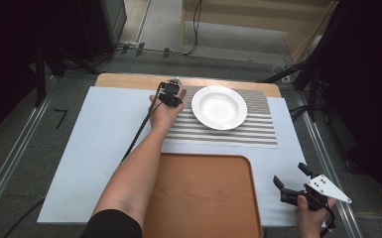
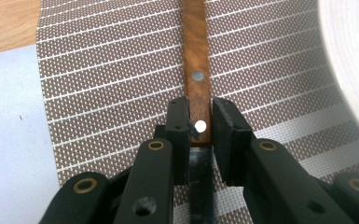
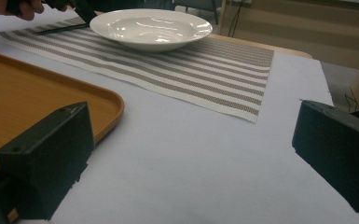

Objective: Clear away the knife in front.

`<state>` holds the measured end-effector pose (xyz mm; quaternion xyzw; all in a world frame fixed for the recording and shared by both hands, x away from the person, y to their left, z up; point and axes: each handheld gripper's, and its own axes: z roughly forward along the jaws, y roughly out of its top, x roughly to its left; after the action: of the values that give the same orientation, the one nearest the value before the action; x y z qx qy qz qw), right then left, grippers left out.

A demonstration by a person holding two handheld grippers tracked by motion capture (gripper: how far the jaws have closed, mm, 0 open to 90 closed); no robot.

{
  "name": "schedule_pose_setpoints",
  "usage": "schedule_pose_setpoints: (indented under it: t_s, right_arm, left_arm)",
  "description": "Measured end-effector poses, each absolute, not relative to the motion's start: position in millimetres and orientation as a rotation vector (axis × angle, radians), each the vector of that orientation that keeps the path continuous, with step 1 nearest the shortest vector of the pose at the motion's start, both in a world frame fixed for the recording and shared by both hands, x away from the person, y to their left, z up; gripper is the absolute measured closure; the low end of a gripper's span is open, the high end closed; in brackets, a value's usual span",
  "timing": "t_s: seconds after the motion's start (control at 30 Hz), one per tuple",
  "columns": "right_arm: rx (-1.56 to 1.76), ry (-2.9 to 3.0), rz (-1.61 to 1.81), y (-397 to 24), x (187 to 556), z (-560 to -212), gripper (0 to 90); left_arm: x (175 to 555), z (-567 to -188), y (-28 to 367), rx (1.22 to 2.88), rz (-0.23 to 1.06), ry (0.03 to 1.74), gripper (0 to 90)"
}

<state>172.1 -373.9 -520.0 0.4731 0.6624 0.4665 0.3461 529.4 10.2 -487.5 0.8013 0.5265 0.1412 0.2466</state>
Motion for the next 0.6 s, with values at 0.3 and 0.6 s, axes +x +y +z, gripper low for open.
schedule_pose_setpoints:
  t_s: [0.3, 0.6]
  right_arm:
    - [1.233, 1.714, 1.206, -374, 172, -520, 0.0]
    - [1.232, 1.710, 1.210, -374, 172, -520, 0.0]
  left_arm:
    - [528, -486, 13, 2.193, 0.361, 1.412, 77.3]
    - [523, -470, 22, 2.171, 0.325, 1.368, 77.4]
